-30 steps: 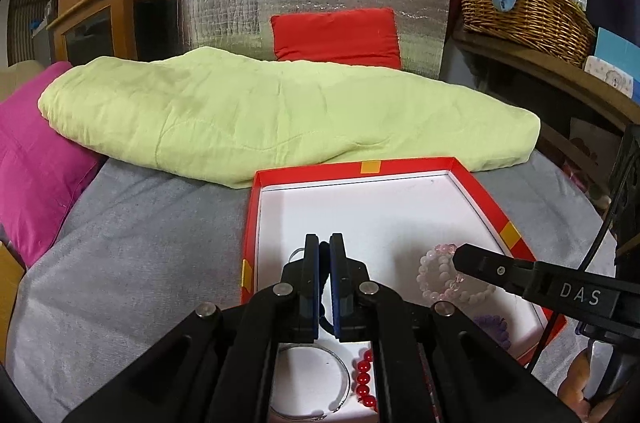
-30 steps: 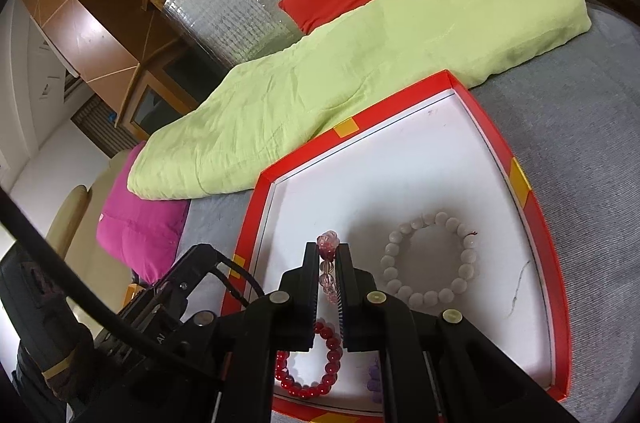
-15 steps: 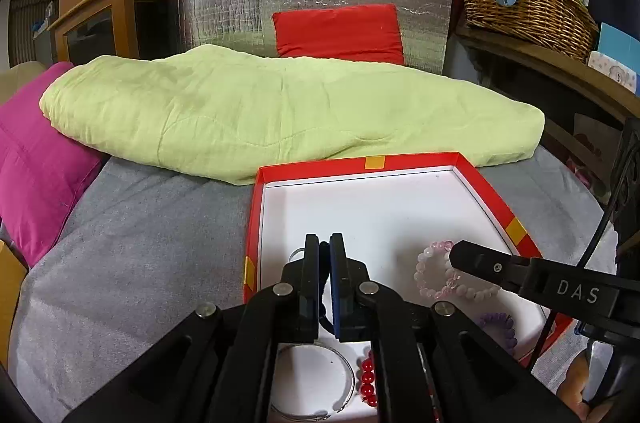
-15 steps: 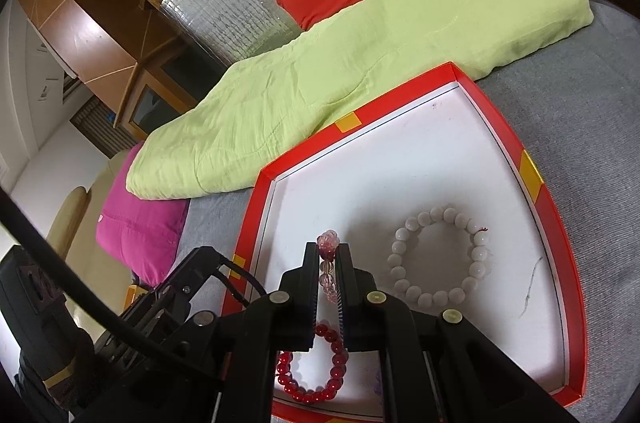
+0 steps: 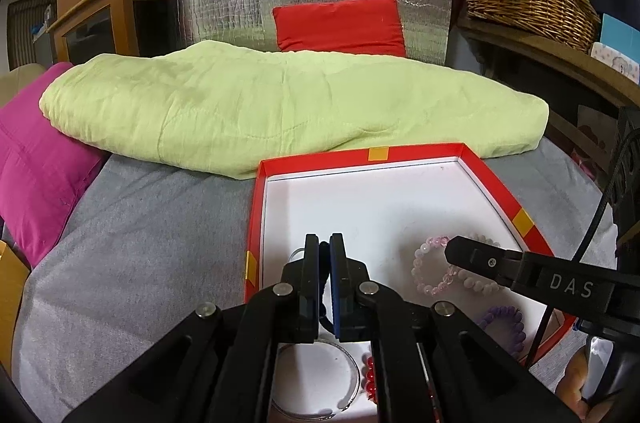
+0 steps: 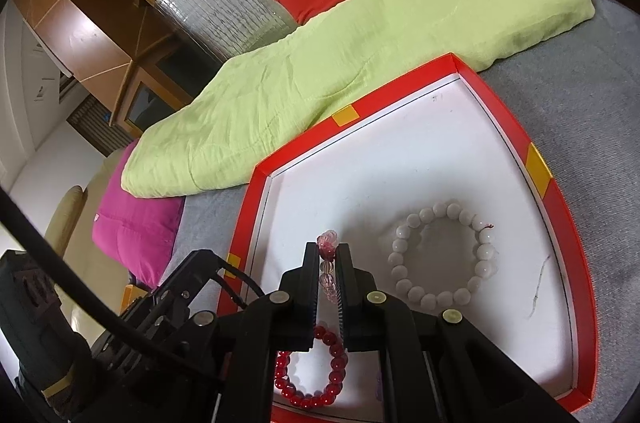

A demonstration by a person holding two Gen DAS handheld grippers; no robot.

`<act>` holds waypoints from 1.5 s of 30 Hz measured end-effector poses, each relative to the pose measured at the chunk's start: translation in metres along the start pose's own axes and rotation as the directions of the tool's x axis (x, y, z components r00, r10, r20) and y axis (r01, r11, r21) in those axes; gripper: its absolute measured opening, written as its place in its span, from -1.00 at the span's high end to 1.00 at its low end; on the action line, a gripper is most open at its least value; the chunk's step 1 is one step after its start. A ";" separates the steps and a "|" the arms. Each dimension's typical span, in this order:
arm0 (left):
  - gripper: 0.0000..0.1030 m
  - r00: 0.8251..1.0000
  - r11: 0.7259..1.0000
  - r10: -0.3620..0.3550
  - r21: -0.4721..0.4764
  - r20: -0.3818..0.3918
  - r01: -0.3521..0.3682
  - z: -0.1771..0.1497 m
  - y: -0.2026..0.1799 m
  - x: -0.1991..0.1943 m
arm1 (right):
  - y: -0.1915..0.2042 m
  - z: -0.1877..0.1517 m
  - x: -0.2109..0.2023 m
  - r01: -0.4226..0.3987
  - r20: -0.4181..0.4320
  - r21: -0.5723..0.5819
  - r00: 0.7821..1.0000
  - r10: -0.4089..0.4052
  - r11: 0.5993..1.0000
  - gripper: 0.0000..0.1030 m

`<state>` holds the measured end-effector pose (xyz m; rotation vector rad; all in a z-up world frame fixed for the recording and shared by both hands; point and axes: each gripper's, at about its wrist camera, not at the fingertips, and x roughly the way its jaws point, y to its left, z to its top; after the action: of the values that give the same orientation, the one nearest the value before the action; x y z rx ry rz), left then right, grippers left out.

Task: Organize jewelry
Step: 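Carry the black hair tie and pink bracelet in both tools into the red box, then open the left tool to drop the hair tie while the right tool releases the pink bracelet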

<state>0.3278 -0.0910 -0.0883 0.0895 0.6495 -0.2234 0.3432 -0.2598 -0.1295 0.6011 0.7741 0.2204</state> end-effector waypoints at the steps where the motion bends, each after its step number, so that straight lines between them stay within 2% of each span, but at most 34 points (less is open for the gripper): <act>1: 0.90 1.000 1.000 0.001 0.000 -0.003 -0.001 0.000 0.000 0.001 | 0.000 0.000 0.001 0.002 -0.002 0.001 1.000 -0.002 1.000 0.83; 11: 0.90 0.995 0.999 -0.016 -0.048 -0.096 0.011 -0.010 0.011 0.023 | -0.009 0.001 0.008 0.020 -0.016 0.032 1.000 -0.020 0.999 0.82; 17: 0.88 0.993 0.999 -0.008 -0.048 -0.114 0.002 -0.011 0.013 0.025 | -0.013 0.002 0.008 0.028 -0.023 0.044 0.999 -0.027 0.999 0.77; 20: 0.66 0.992 0.999 -0.005 -0.049 -0.127 -0.001 -0.010 0.014 0.025 | -0.013 0.002 0.008 0.033 -0.023 0.048 0.999 -0.032 0.998 0.77; 22: 0.23 0.993 0.999 0.002 -0.052 -0.120 -0.008 -0.009 0.016 0.023 | -0.014 0.002 0.006 0.032 -0.022 0.051 0.999 -0.031 0.998 0.77; 24: 0.00 0.995 0.998 0.012 -0.059 -0.094 -0.018 -0.007 0.019 0.016 | -0.013 0.003 0.004 0.028 -0.021 0.054 0.999 -0.027 0.998 0.77; 25: -0.04 0.996 0.998 0.015 -0.063 -0.084 -0.020 -0.006 0.020 0.013 | -0.013 0.003 0.002 0.025 -0.023 0.059 0.999 -0.023 0.998 0.75; 30: -0.22 0.998 0.994 0.027 -0.106 -0.056 -0.033 0.001 0.034 0.001 | -0.010 0.004 -0.005 0.010 -0.025 0.068 1.000 -0.009 0.998 0.51; 33: -0.25 0.998 0.990 0.048 -0.132 -0.050 -0.054 0.002 0.043 -0.006 | -0.006 0.003 -0.010 -0.001 -0.029 0.060 1.000 0.003 0.998 0.41; 37: -0.37 0.994 0.986 0.096 -0.129 -0.044 -0.101 0.000 0.048 -0.015 | 0.003 -0.001 -0.020 -0.007 -0.024 0.034 1.000 0.008 0.999 0.40; 45: -0.39 0.985 0.985 0.166 -0.038 -0.038 -0.168 -0.010 0.044 -0.033 | 0.018 -0.013 -0.045 0.004 -0.014 -0.054 1.000 -0.005 0.999 0.40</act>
<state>0.3067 -0.0408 -0.0755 0.1084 0.6771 -0.0471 0.3034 -0.2578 -0.1000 0.5468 0.7807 0.2408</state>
